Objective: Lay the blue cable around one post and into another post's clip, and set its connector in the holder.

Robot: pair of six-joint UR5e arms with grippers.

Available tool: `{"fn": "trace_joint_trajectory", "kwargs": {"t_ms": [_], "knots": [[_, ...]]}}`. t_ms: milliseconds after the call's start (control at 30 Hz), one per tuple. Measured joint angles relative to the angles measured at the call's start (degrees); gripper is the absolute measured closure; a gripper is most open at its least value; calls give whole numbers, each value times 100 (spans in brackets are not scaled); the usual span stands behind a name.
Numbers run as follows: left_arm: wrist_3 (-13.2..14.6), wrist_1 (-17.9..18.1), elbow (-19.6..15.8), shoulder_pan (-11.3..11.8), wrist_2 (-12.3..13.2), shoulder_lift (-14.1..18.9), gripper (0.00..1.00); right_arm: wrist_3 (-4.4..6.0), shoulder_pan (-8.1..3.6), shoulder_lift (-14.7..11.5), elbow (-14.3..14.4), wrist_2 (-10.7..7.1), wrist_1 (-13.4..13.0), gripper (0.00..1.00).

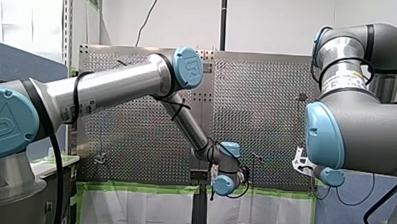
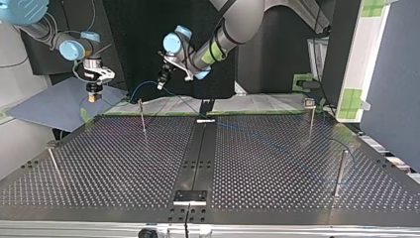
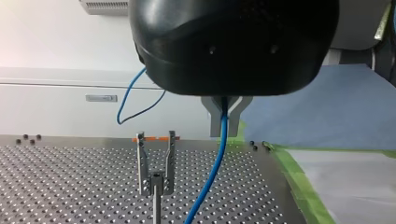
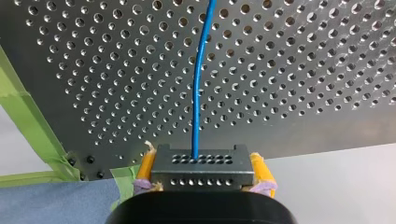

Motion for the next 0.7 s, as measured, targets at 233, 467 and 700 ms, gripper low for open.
{"fn": "trace_joint_trajectory", "kwargs": {"t_ms": [233, 467, 700], "knots": [[-254, -34, 54, 112, -52, 0, 100, 8, 6, 2, 0, 0, -5, 100], [-366, -138, 56, 260, -170, 0, 100, 22, 4, 6, 0, 12, -14, 100], [-347, -178, 51, 321, -192, 0, 100, 29, -12, 8, 0, 137, 16, 100]]}}
